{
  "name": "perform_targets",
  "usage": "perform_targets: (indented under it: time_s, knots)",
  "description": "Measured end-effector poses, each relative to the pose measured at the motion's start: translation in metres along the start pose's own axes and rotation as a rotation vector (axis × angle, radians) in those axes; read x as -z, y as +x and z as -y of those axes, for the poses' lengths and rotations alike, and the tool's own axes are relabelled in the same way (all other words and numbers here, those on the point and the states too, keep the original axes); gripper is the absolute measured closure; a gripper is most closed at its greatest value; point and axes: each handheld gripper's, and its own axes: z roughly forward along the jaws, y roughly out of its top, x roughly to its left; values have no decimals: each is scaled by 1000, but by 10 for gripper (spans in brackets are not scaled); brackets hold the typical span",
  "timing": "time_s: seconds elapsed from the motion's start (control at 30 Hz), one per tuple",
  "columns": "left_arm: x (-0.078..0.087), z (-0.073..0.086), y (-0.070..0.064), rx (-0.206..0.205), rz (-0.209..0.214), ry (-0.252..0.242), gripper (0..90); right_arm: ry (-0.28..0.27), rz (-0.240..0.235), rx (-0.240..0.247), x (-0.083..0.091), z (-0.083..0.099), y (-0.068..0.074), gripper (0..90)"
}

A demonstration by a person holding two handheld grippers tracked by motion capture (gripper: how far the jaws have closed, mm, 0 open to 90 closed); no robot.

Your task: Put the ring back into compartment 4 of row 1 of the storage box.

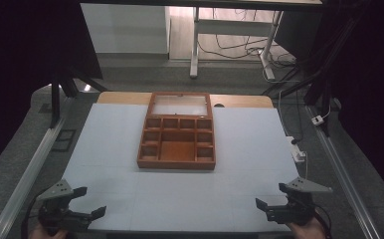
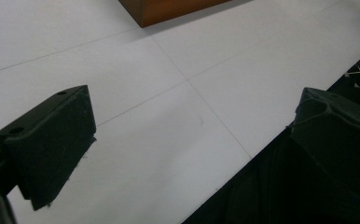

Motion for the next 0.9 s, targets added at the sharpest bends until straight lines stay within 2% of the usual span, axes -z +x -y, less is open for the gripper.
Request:
perform_targets:
  time_s: [0.17,0.53,0.9]
  knots:
    - [0,0,0,2,-1,-1,1,5,12,-21,6,7,-3,0]
    - [0,0,0,-2,-1,0,1,65,39,-45,10,18,-4,0]
    - [0,0,0,3,4,6,0,122,62,-12,12,22,0,0]
